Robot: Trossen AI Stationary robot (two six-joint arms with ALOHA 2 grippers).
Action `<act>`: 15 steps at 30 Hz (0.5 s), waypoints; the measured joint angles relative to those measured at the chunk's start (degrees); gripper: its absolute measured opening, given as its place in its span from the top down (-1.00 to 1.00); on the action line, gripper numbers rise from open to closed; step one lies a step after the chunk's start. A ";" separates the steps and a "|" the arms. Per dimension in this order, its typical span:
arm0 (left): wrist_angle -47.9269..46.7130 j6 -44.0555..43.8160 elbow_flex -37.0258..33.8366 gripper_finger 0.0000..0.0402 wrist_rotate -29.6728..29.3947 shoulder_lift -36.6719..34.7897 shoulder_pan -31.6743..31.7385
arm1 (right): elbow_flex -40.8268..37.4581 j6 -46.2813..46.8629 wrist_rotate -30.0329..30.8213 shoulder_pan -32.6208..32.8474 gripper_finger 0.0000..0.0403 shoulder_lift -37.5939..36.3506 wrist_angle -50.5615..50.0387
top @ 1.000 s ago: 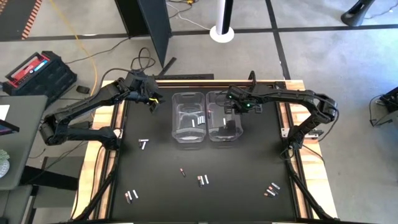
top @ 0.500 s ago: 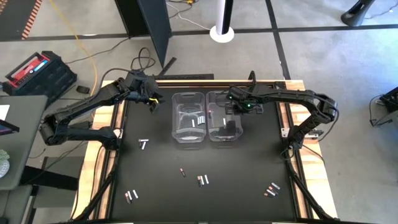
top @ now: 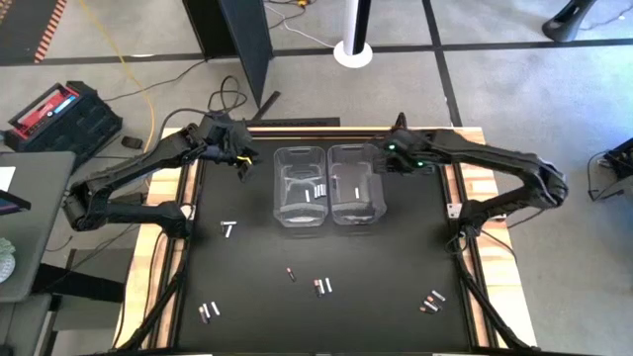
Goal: Sort batteries
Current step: Put the black battery into the right transparent bin
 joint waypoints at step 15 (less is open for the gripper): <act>0.04 -1.42 0.00 0.36 -0.02 -0.01 0.00 | 0.00 -3.17 -0.02 6.01 0.11 -3.93 -16.42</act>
